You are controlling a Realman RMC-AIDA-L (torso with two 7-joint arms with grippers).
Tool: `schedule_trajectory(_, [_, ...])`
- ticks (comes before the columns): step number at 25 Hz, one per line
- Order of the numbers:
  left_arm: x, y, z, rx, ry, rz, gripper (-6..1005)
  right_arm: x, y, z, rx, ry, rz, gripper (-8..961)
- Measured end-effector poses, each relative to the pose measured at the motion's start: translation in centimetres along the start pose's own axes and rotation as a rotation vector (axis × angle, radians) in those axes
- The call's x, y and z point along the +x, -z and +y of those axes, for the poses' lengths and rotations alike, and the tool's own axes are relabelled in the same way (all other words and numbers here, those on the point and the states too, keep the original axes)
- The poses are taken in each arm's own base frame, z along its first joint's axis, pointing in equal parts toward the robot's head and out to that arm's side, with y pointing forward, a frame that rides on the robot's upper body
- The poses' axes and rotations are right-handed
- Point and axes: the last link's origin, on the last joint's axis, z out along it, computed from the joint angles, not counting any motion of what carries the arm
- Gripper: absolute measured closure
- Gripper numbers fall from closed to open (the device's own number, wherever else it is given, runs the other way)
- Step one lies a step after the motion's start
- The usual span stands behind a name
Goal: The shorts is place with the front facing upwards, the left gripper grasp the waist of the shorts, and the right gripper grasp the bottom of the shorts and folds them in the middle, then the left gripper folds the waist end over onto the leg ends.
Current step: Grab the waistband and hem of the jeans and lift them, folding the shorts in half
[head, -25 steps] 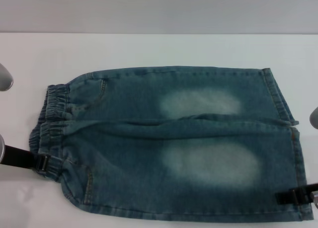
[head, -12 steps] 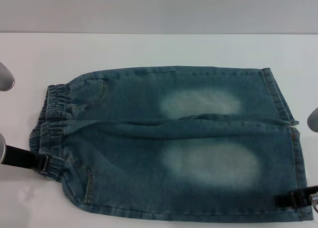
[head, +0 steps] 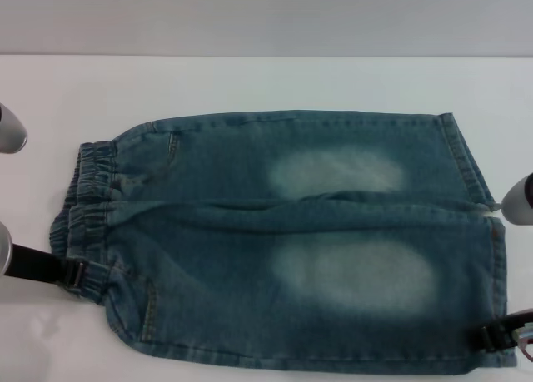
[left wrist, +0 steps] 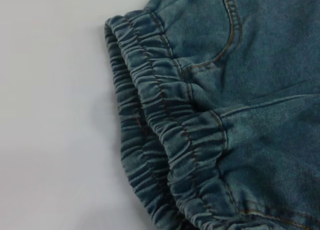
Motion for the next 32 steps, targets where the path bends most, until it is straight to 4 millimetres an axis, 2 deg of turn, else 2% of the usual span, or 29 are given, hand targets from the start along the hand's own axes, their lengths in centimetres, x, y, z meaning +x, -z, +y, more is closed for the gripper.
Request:
schedule_trajectory(3, [0.0,0.0,0.0,0.000,-0.001,0.000,965,-0.1,0.1,0.1,-0.001,0.018,-0.001,517])
schedule_trajectory(14, [0.3,0.1,0.0,0.001,-0.003,0.017,966,-1.7,1.5,0.9,-0.013,0.061,-0.077,724])
schedule_trajectory(19, [0.5,0.1,0.0,0.000,-0.002,0.032,966,-2.4,1.9,1.0,-0.016,0.069,-0.112,936])
schedule_trajectory(32, [1.5,0.8,0.0,0.008,-0.004,0.121,965,-4.6,3.8,0.5,0.016,0.058,-0.308,950])
